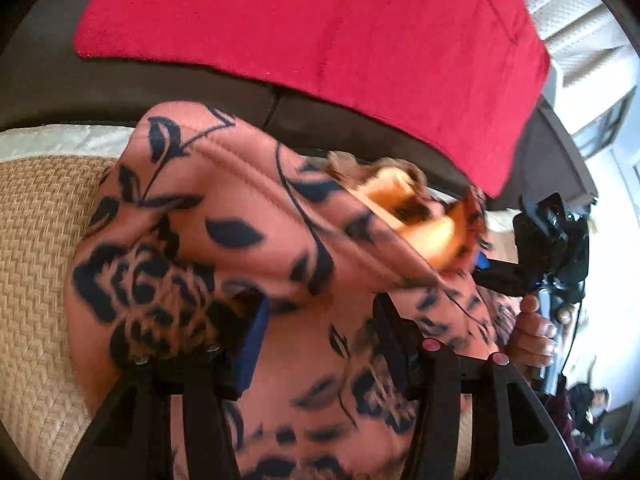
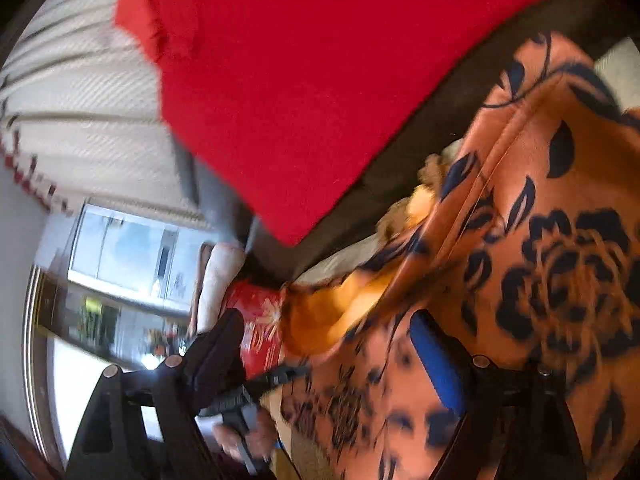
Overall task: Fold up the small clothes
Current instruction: 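Lower the folded hem onto the blouse and open both tools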
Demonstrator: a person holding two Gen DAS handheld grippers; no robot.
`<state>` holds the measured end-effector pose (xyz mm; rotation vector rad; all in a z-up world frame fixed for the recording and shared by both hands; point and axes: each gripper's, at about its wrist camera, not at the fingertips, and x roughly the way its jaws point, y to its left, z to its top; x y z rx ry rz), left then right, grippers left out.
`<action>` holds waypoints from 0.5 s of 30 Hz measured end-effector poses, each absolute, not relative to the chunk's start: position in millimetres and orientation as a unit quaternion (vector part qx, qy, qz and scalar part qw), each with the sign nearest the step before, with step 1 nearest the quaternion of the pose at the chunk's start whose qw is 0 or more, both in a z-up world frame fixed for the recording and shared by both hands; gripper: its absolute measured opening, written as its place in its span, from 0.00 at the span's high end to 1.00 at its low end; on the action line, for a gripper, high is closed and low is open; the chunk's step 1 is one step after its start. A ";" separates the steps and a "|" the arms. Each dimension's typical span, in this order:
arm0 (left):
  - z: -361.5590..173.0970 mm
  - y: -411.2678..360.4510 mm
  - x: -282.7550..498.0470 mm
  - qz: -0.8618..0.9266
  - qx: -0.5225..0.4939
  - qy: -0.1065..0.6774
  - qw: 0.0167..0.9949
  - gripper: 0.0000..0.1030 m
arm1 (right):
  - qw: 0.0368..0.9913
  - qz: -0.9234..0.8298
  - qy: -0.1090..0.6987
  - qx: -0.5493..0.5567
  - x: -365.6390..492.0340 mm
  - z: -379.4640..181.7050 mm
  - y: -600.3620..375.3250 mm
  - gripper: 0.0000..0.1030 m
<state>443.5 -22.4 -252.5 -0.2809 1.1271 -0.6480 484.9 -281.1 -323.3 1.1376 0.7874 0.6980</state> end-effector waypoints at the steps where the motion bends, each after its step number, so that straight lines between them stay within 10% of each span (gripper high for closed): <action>1: -253.5 -25.1 448.2 -0.300 -0.135 0.517 0.790 0.44 | 0.709 0.314 0.346 0.529 493.9 -328.5 -282.1 0.15; 8: -256.6 15.2 478.4 -0.213 -0.273 0.420 0.839 0.44 | 0.724 0.275 0.198 0.600 495.8 -329.0 -306.6 0.14; 15: -221.9 21.1 453.6 -0.206 -0.237 0.404 0.859 0.43 | 0.796 0.193 0.238 0.523 455.9 -302.8 -325.1 0.16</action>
